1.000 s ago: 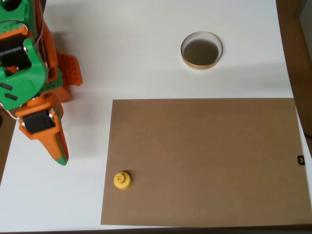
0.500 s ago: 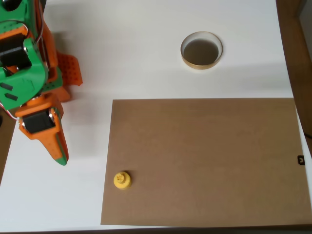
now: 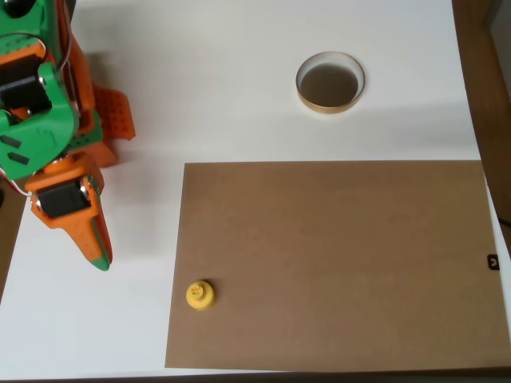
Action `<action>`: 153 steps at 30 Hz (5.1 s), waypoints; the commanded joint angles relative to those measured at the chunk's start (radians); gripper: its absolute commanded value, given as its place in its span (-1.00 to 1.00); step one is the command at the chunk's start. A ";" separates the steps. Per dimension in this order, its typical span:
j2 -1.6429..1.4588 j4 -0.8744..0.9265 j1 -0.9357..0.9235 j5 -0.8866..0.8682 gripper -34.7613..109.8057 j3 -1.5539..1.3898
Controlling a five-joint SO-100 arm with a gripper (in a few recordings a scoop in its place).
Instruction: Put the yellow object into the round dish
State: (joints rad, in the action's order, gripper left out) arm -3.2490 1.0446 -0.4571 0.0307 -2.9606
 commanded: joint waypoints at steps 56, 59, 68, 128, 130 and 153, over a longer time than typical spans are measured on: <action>0.643 0.028 0.265 0.192 -0.04 0.611; 0.782 0.057 0.282 0.184 -0.04 0.701; 1.223 0.160 0.311 0.118 -0.06 0.971; 1.361 0.176 0.414 0.097 -0.52 1.077; 1.270 0.201 0.472 0.104 -0.52 1.051; 1.123 0.318 1.170 0.259 -0.52 0.876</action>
State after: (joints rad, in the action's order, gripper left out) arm -2.0954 1.3392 0.6259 0.2638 -2.1046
